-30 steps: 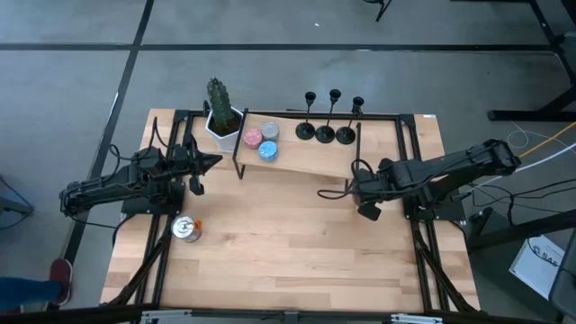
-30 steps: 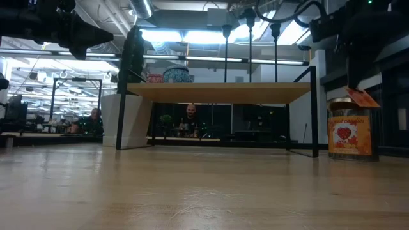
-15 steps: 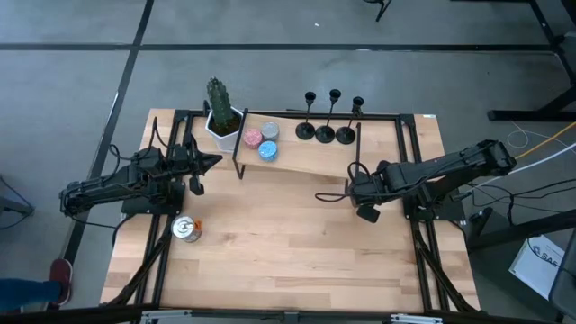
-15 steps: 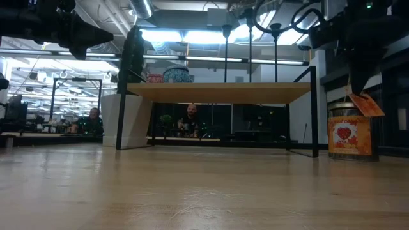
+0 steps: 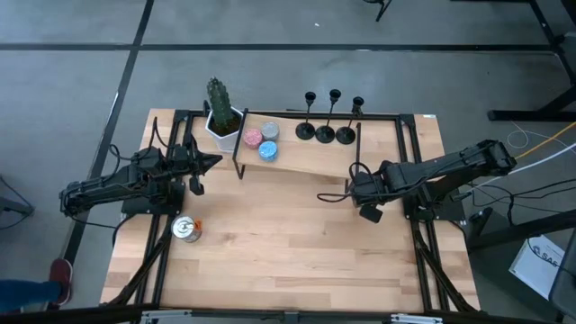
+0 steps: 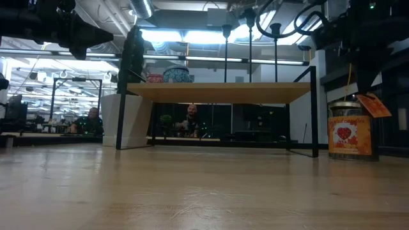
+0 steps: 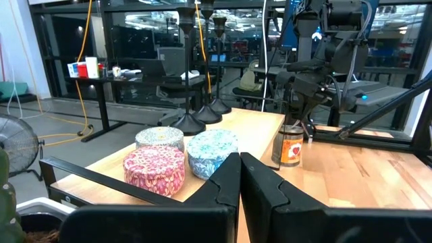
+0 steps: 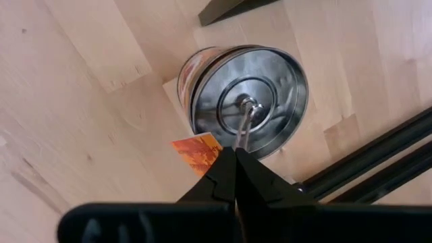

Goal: Pick & Place candle stick holders
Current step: Put the top silver scented candle on the shelf

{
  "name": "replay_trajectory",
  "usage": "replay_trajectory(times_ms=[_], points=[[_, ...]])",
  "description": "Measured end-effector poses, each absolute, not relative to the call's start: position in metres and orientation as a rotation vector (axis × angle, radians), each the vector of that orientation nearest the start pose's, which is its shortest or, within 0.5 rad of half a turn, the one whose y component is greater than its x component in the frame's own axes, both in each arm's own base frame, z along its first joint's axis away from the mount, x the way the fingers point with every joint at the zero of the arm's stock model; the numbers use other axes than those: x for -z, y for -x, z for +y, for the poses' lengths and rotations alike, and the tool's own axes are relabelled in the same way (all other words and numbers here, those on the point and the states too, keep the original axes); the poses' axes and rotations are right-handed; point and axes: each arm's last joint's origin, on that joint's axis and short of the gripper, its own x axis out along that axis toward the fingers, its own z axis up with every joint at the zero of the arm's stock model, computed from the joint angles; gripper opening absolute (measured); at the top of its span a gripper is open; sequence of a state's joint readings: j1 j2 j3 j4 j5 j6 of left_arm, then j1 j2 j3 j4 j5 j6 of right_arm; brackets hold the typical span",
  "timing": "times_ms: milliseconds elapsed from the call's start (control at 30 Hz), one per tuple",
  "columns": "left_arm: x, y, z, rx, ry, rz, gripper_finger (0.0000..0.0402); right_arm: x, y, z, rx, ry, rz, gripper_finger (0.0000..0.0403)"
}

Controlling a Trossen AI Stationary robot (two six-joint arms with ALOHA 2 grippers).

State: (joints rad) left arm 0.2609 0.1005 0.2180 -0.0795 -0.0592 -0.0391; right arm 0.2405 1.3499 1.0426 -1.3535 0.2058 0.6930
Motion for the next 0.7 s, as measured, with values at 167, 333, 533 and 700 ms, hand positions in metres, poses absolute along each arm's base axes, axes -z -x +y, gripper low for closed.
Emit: replay_trajectory(times_ms=[167,333,533,700], points=[[-0.2219,-0.0867,0.0249,-0.319,0.035,-0.044,0.0006,-0.2485,-0.2009,0.0432,0.521,-0.169,1.522,0.0005],[-0.222,-0.0867,0.0249,-0.319,0.035,-0.044,0.0006,-0.2484,-0.2009,0.0432,0.521,-0.169,1.521,0.0008],[-0.222,-0.0867,0.0249,-0.319,0.035,-0.044,0.0006,-0.2484,-0.201,0.0432,0.52,-0.169,1.521,0.0039],[-0.222,-0.0867,0.0249,-0.319,0.035,-0.044,0.0006,-0.2485,-0.2011,0.0429,0.54,-0.171,1.51,0.0087]])
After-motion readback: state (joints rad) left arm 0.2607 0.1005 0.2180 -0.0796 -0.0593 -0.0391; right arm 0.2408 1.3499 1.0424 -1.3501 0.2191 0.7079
